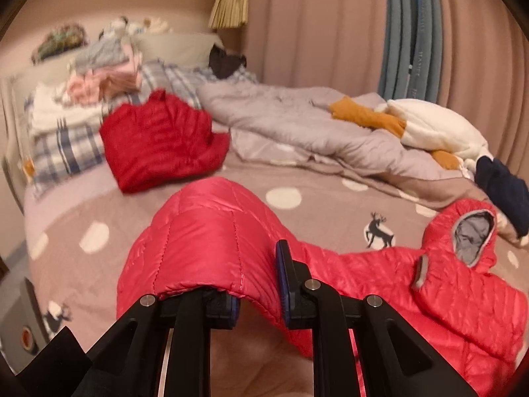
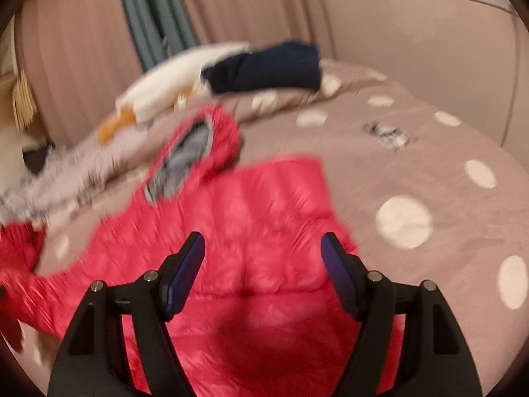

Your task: Fold large clothes

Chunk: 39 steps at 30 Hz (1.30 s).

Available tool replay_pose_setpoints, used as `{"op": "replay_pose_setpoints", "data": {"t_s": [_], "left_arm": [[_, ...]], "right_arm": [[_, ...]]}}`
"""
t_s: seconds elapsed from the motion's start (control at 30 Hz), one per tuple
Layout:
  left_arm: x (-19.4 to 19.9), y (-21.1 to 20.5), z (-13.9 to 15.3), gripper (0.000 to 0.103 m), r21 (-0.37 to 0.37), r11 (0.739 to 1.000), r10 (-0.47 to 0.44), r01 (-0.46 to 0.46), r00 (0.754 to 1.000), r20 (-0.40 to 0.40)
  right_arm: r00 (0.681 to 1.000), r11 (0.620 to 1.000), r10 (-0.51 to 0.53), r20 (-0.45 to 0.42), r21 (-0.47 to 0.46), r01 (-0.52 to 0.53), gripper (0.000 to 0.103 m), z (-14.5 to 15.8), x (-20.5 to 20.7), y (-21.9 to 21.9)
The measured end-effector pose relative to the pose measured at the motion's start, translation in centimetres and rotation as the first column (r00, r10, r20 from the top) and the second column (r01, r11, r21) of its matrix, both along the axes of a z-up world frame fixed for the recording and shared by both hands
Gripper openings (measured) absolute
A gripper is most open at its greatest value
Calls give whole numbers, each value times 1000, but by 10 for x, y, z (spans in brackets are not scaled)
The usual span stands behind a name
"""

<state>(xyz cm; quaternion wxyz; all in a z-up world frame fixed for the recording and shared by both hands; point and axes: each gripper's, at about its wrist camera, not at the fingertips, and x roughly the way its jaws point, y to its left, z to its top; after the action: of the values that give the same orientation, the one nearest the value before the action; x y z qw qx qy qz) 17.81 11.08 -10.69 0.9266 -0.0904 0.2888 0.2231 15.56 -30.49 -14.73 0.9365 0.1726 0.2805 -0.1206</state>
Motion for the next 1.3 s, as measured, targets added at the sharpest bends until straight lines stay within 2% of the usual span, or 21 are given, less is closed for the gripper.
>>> {"op": "replay_pose_setpoints", "data": {"t_s": [0.1,0.17,0.27,0.37,0.5,0.57,0.63,0.67,0.73,0.8,0.9,0.97,1.1,1.3], "left_arm": [[12,-31,11,16,16,999,-51,51,999,13],[17,-56,17,16,12,996,-92,92,995,41],[20,-105,22,16,26,993,-121,119,991,61],[23,-156,12,16,-17,977,-209,211,976,59],[20,-219,-20,16,-25,944,-330,330,943,-33],[16,-246,-40,16,8,921,-387,390,916,-103],[15,-257,-51,17,32,910,-403,413,901,-161],[15,-257,-54,18,28,907,-408,419,895,-178],[14,-253,-53,29,14,912,-400,411,895,-197],[12,-242,-41,60,27,930,-357,366,919,-168],[-4,-227,-15,81,63,954,-291,294,955,-53],[-16,-215,0,87,64,961,-270,269,963,12],[-34,-195,15,95,58,973,-227,224,972,58],[-54,-142,14,99,-41,992,-117,121,988,100]], "right_arm": [[999,1000,-24,45,-8,24,74,25,-15,-13],[997,997,-57,52,-55,60,74,35,-21,-20],[994,989,-103,34,-99,106,74,35,-24,-30],[992,988,-126,28,-82,128,74,32,-30,-44],[988,984,-155,9,-81,156,74,31,-42,-65],[986,984,-164,-1,-65,163,74,31,-49,-77],[985,983,-175,-6,-63,174,74,33,-55,-87],[983,981,-184,-7,-61,184,74,34,-60,-91],[981,980,-193,6,-43,193,74,38,-70,-98],[981,980,-195,20,-23,195,77,41,-78,-100],[979,979,-203,37,-4,203,79,47,-86,-99],[979,980,-196,46,24,195,80,49,-91,-96],[984,983,-172,55,68,168,82,52,-96,-84],[994,995,-90,65,49,87,90,60,-96,-46]]}}
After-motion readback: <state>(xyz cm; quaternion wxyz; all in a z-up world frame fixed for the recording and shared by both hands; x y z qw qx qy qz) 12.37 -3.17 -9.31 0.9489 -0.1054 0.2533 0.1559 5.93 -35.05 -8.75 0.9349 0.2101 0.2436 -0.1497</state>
